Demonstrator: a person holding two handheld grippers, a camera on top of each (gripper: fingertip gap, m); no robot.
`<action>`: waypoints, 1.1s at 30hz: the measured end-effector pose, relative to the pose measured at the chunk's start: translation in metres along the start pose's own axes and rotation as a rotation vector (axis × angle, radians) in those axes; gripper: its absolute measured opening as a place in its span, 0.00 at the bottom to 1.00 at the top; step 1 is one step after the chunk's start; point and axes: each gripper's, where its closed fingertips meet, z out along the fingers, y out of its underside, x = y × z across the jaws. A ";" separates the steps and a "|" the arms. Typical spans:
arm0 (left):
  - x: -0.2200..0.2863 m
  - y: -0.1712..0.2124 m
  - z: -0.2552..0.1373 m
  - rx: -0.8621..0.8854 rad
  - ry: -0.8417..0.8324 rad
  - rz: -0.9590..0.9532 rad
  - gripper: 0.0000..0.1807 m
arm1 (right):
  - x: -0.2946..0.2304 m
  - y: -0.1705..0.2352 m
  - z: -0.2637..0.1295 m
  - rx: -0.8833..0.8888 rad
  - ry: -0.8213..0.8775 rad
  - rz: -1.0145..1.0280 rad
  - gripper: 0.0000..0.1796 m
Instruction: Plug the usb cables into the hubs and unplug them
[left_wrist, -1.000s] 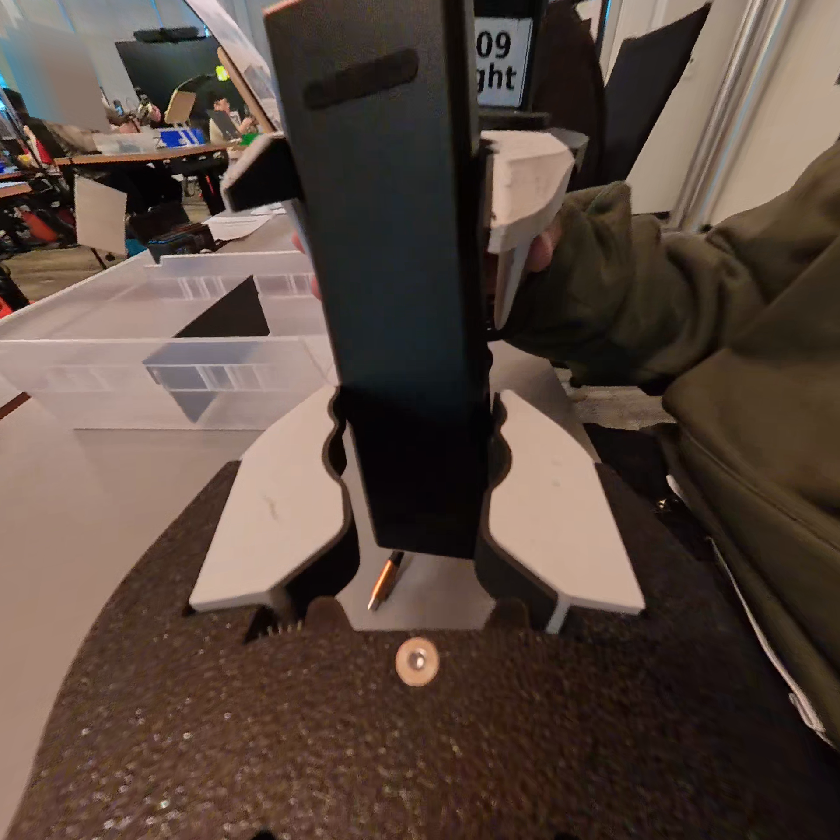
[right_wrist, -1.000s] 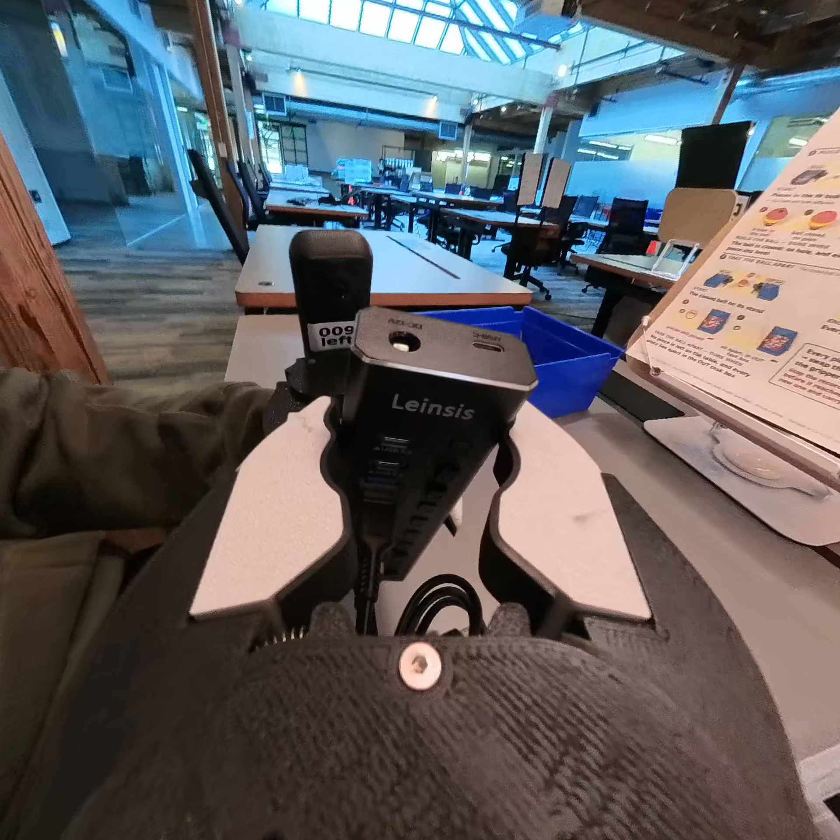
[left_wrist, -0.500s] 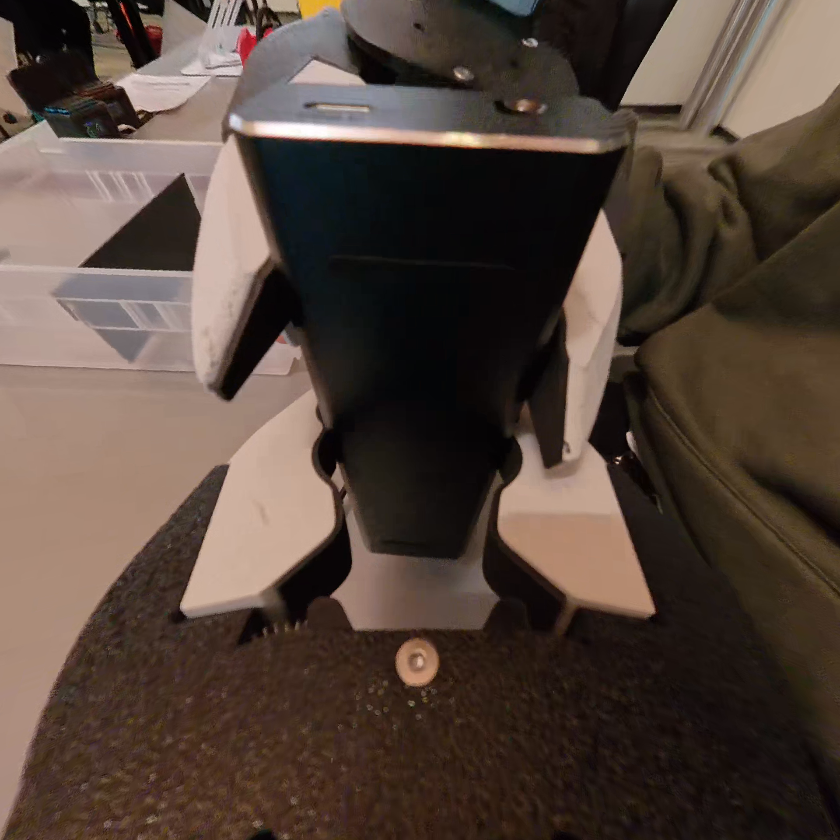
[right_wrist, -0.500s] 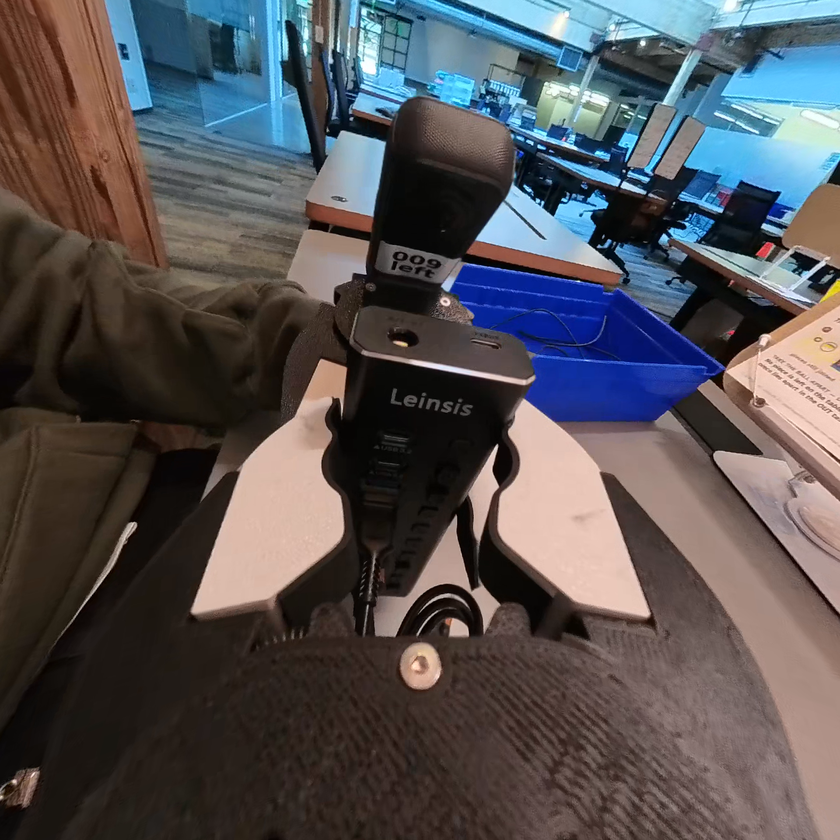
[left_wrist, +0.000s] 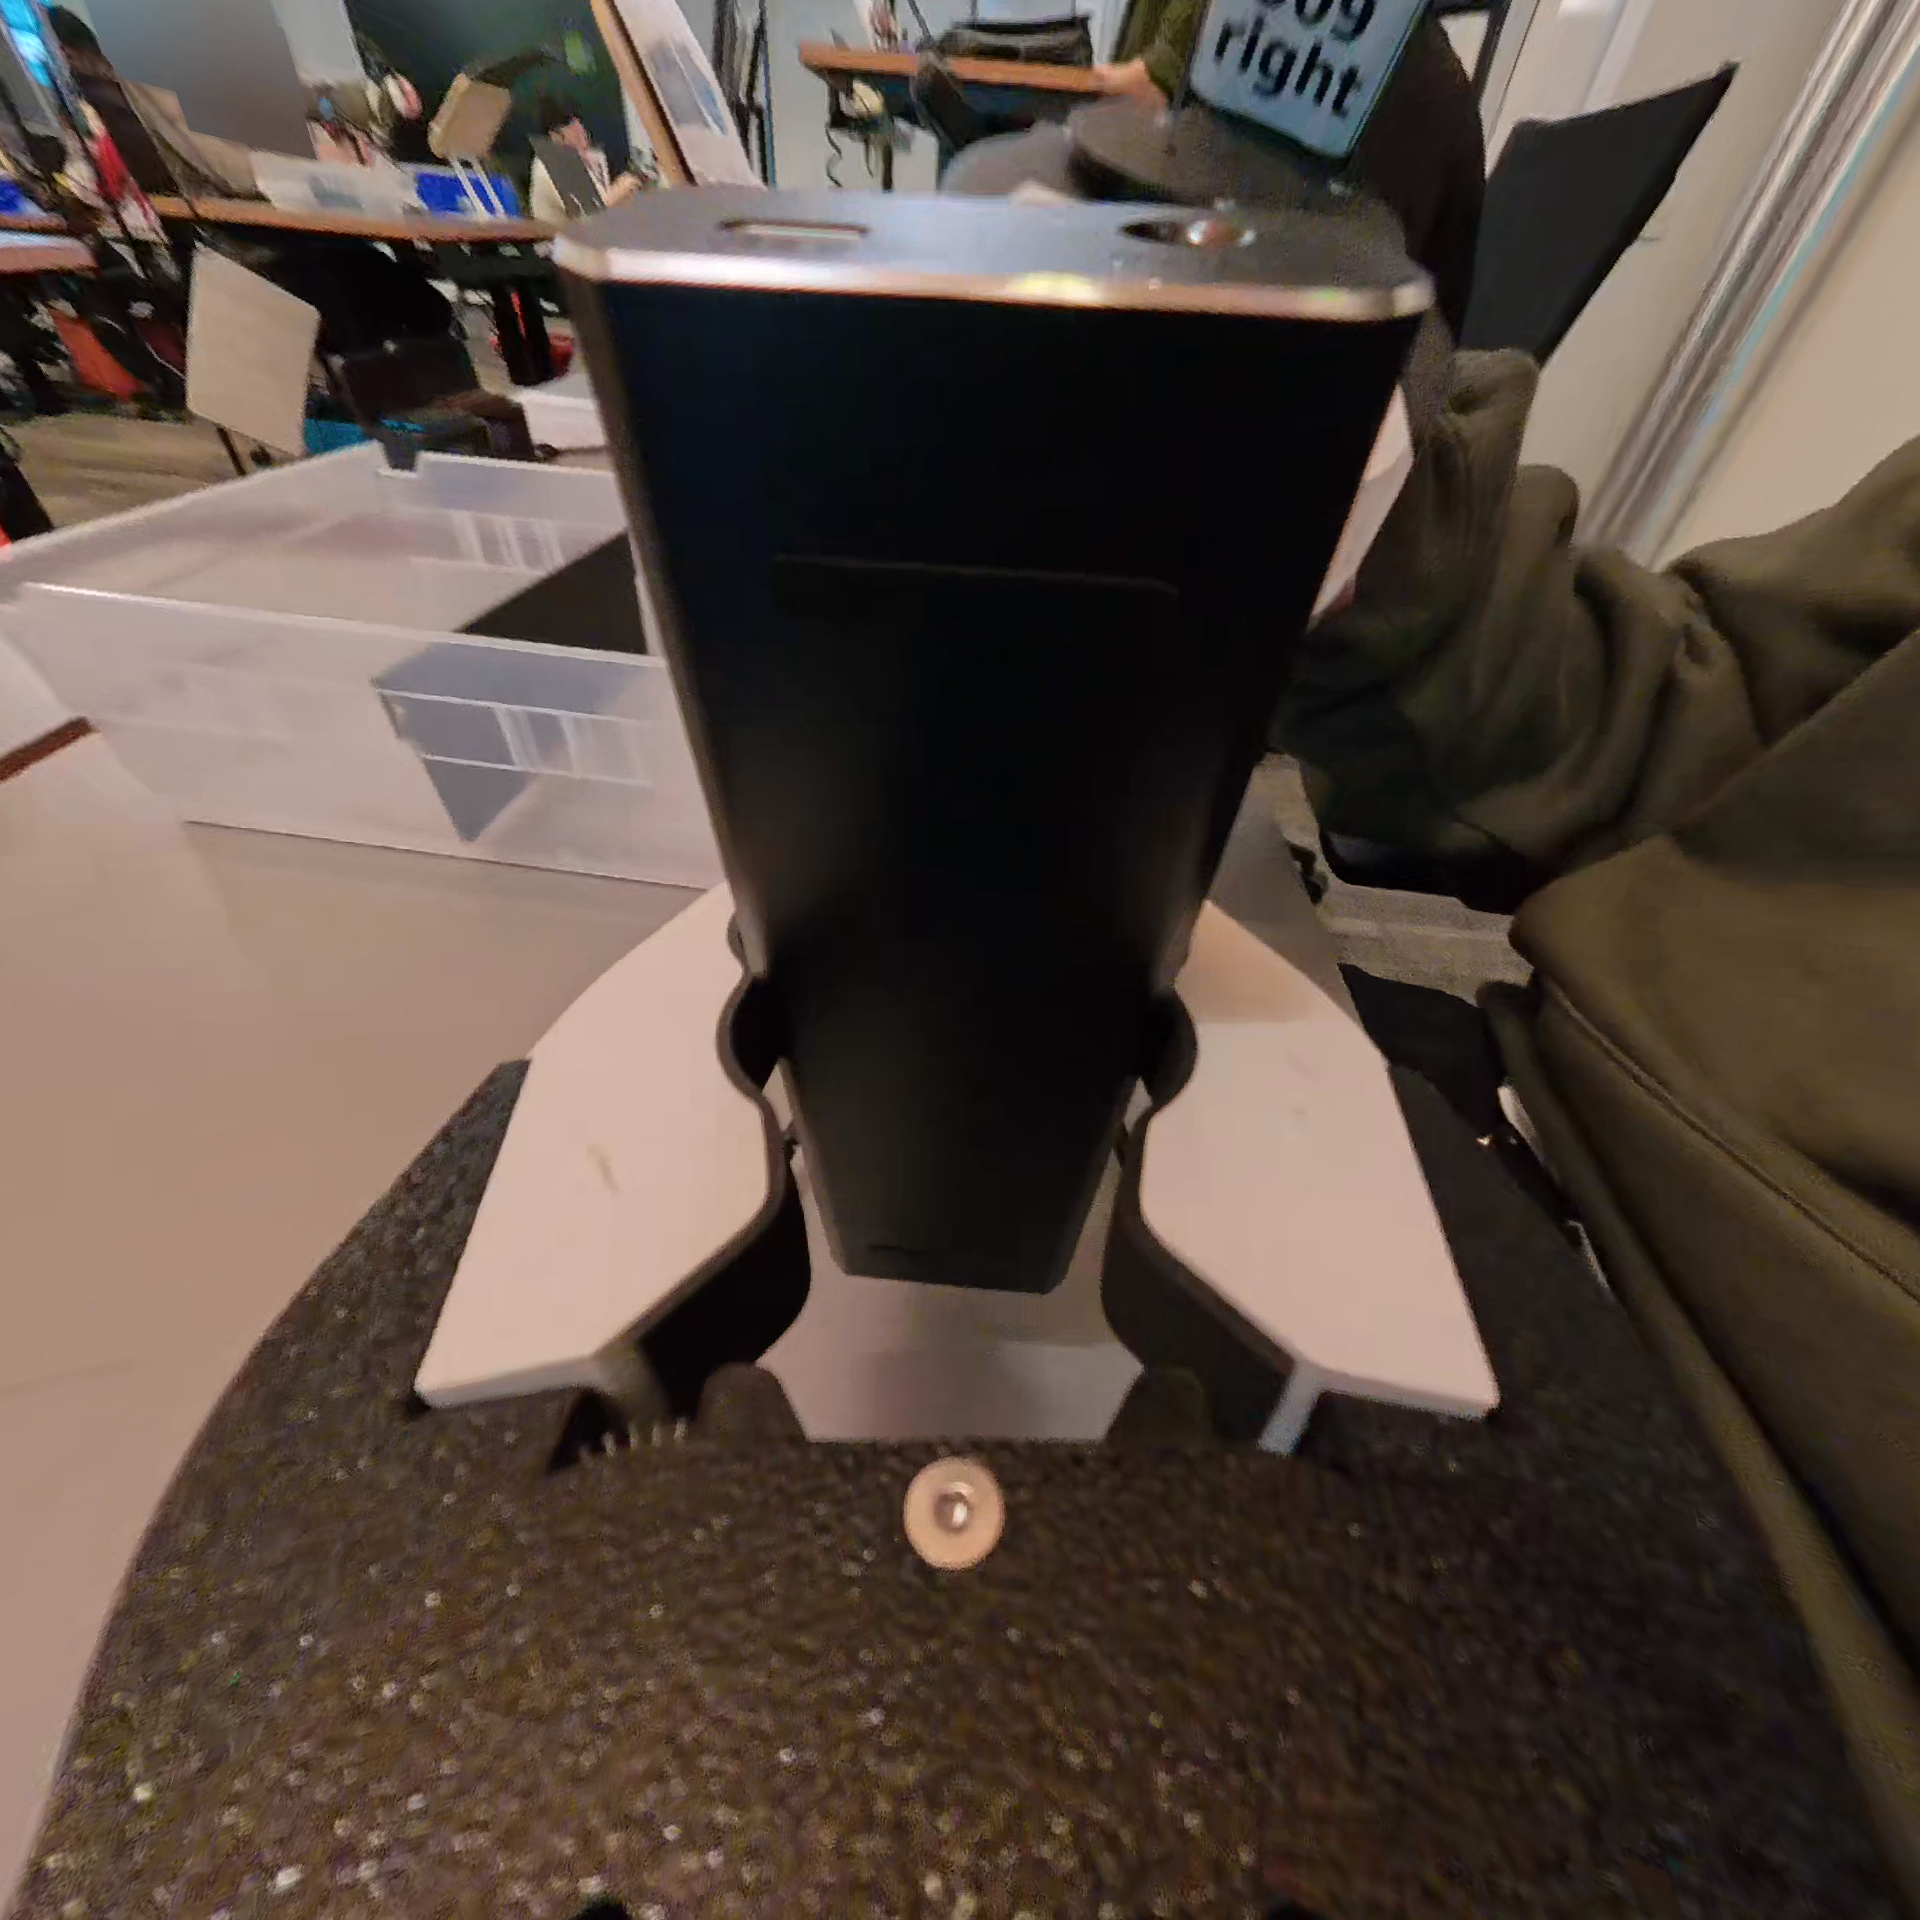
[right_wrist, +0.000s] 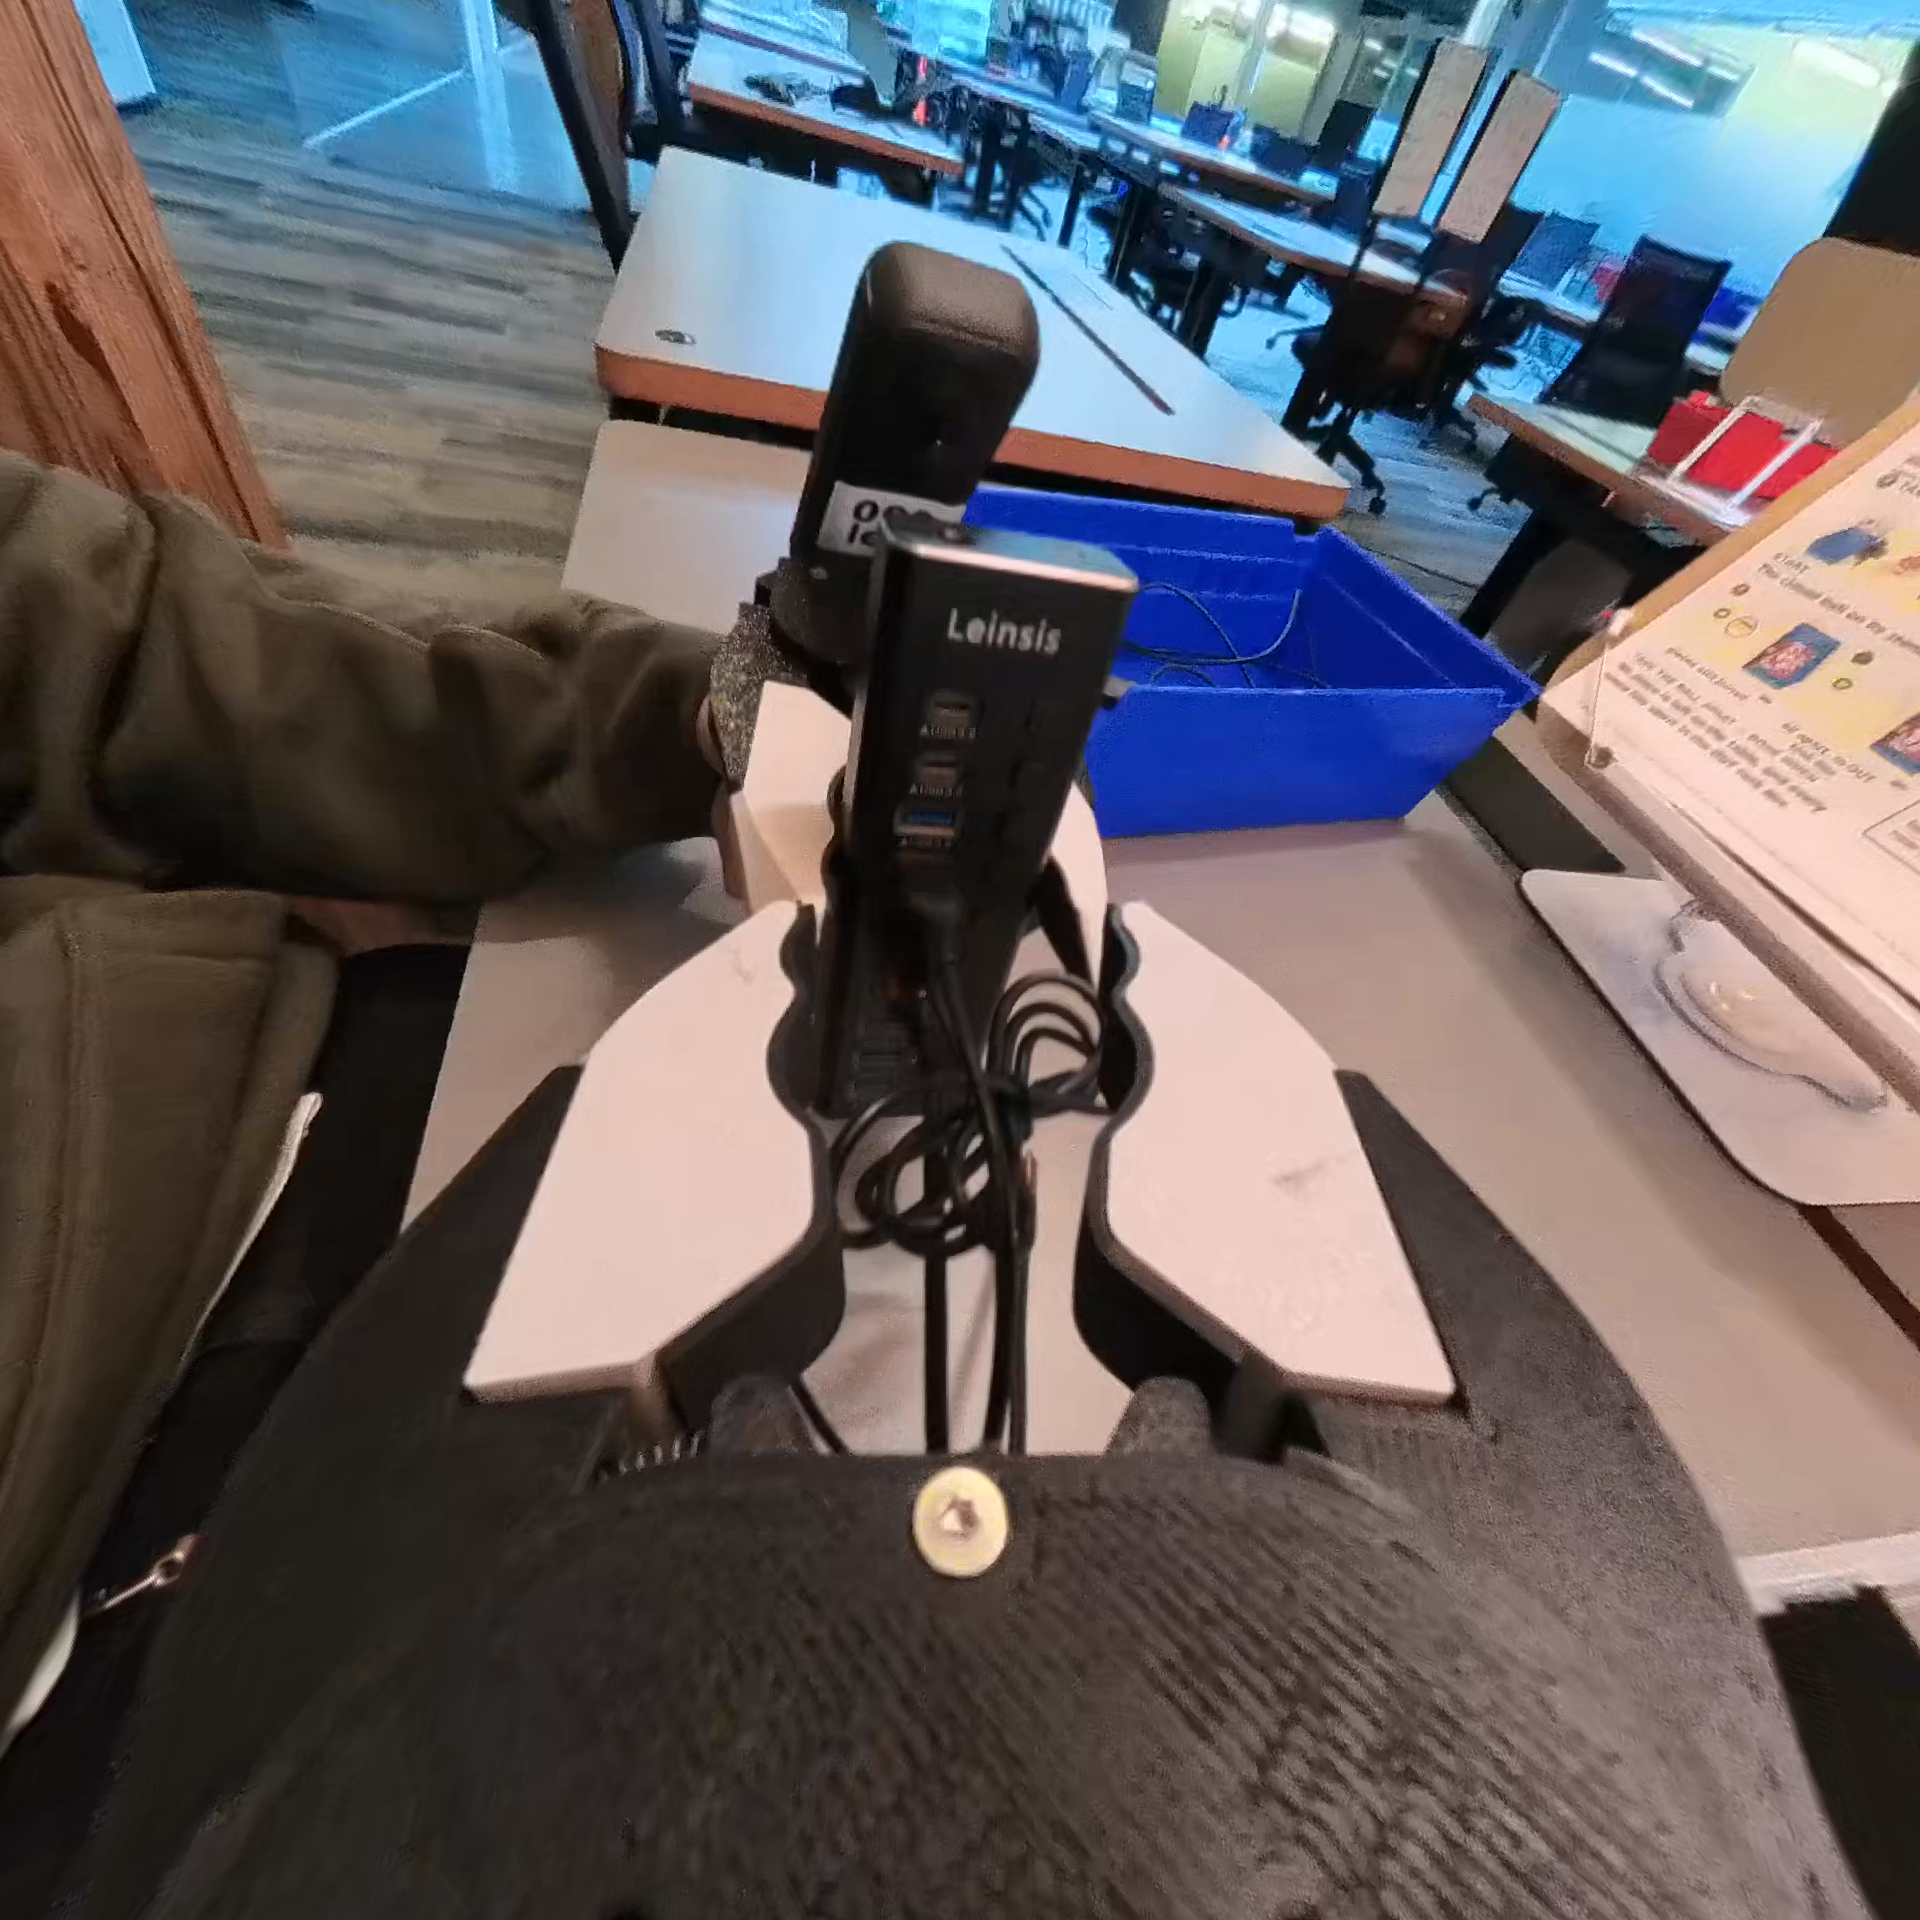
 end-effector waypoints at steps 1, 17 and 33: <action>-0.002 -0.002 -0.004 0.009 -0.015 0.013 0.39 | 0.002 0.000 0.001 0.020 0.012 0.006 0.28; 0.002 0.004 -0.007 -0.098 -0.045 0.158 0.38 | -0.016 0.014 0.037 -0.005 -0.078 0.028 0.07; 0.006 0.009 -0.002 -0.080 -0.023 0.185 0.38 | -0.022 0.023 0.038 -0.053 -0.137 0.084 0.08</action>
